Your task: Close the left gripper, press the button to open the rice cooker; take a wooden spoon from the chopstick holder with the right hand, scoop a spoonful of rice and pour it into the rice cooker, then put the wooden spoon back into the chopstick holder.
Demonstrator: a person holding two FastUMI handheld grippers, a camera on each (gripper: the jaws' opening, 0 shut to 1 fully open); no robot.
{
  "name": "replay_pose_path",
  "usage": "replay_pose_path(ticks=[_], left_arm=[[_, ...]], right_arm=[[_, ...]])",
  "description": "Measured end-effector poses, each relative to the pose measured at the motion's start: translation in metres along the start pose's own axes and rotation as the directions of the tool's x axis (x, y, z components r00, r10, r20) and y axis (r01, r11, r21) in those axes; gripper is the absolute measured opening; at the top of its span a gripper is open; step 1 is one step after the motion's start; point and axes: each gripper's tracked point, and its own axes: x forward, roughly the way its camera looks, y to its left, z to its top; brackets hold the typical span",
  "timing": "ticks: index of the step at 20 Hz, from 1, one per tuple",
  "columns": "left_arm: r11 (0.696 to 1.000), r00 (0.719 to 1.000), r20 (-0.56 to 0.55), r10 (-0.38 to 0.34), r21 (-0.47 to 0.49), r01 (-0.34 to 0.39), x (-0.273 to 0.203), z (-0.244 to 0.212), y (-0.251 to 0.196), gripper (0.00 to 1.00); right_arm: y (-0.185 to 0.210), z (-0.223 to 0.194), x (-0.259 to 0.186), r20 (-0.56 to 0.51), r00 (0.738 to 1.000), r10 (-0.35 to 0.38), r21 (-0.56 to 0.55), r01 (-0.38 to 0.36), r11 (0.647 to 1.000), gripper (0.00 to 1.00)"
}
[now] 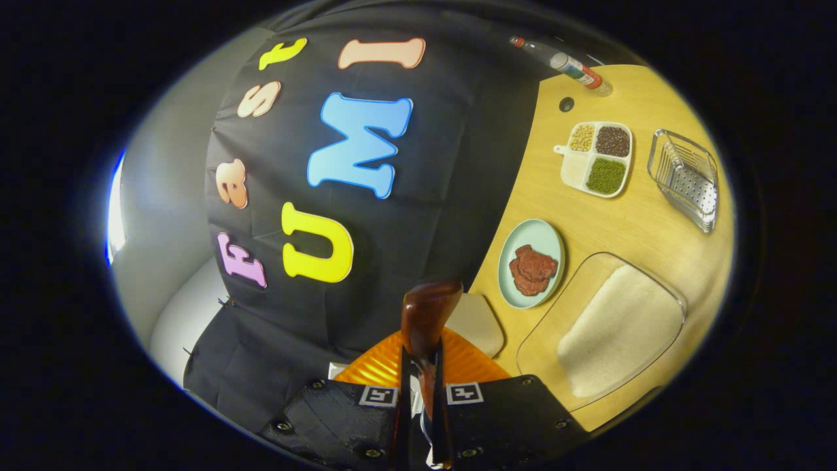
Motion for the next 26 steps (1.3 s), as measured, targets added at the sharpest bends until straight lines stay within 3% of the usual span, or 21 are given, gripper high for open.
replay_pose_path(ticks=[6,7,8,14,16,20,26], left_arm=[[0.999,0.998,-0.02,0.053,-0.004,-0.053,-0.008,-0.01,0.029,0.98],[0.998,0.998,-0.024,0.063,-0.004,-0.063,-0.009,-0.012,0.034,0.98],[0.997,0.997,-0.029,0.073,-0.004,-0.073,-0.009,-0.014,0.039,0.99],[0.991,0.99,-0.044,0.133,-0.002,-0.133,-0.016,-0.02,0.064,0.99],[0.989,0.987,-0.048,0.151,-0.001,-0.151,-0.018,-0.023,0.071,0.95],[0.983,0.981,-0.065,0.183,-0.007,-0.184,-0.024,-0.029,0.084,0.99],[0.973,0.969,-0.089,0.23,-0.012,-0.232,-0.033,-0.039,0.104,0.97]], right_arm=[[0.035,-0.054,0.03,-0.082,0.995,0.048,-0.032,-0.051,0.998,0.12],[0.039,-0.065,0.036,-0.098,0.994,0.052,-0.039,-0.056,0.998,0.16],[0.041,-0.074,0.042,-0.112,0.992,0.053,-0.047,-0.059,0.997,0.12],[0.058,-0.127,0.072,-0.193,0.98,0.057,-0.106,-0.079,0.991,0.12],[0.06,-0.142,0.08,-0.217,0.975,0.053,-0.124,-0.081,0.989,0.12],[0.056,-0.17,0.099,-0.246,0.969,0.03,-0.196,-0.08,0.977,0.13],[0.047,-0.217,0.122,-0.272,0.962,-0.025,-0.344,-0.073,0.936,0.13]])
